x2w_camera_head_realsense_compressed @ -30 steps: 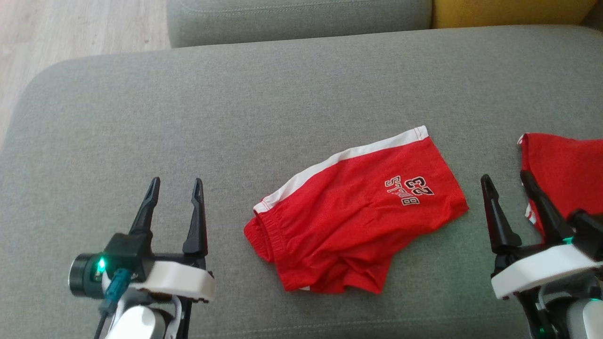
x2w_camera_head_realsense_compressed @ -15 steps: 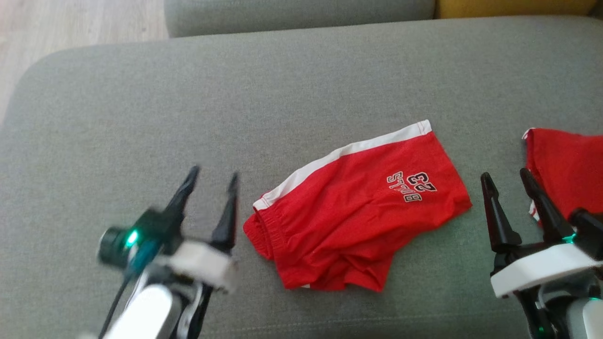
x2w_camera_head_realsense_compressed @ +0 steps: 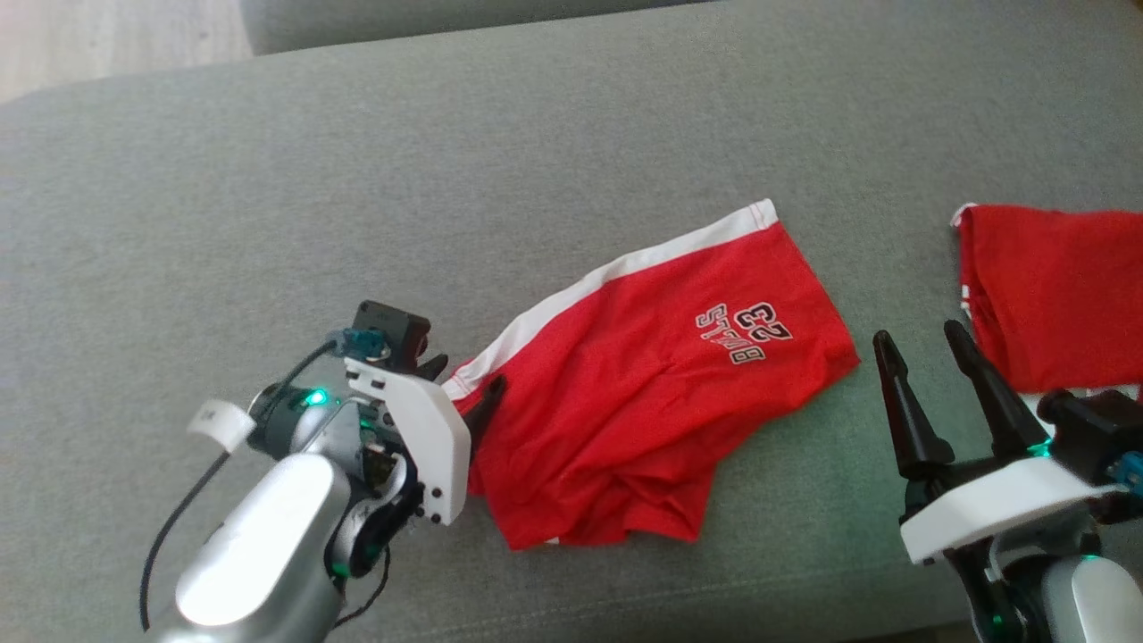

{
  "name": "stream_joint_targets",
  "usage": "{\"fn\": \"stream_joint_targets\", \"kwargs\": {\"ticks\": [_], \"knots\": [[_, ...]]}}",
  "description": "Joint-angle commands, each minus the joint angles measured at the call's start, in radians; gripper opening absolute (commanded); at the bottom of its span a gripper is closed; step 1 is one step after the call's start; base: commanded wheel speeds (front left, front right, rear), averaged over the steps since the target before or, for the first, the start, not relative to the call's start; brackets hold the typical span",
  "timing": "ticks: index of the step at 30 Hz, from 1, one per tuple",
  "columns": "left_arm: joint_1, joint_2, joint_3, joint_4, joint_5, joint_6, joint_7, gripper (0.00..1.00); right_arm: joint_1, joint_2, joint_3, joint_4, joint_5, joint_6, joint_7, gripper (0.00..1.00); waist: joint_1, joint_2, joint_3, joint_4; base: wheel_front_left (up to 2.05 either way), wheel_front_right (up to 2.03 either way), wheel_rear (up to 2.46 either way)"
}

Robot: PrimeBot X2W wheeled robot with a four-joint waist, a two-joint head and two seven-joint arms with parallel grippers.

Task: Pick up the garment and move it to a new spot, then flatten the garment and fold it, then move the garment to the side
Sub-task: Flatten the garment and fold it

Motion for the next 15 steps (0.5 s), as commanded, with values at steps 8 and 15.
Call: {"fn": "stream_joint_targets", "kwargs": {"ticks": [8, 15], "knots": [[-0.08, 0.028, 0.026, 0.019, -0.019, -0.024, 0.046, 0.0, -0.048, -0.017, 0.014, -0.011, 0.015, -0.001, -0.025, 1.0, 0.0, 0.0, 0.028, -0.021, 0.0, 0.0, 0.0], [-0.099, 0.026, 0.024, 0.0, 0.005, -0.02, -0.013, 0.0, -0.078, -0.04, 0.007, 0.025, 0.02, -0.001, -0.025, 1.0, 0.0, 0.0, 0.033, -0.007, 0.0, 0.0, 0.0]]}}
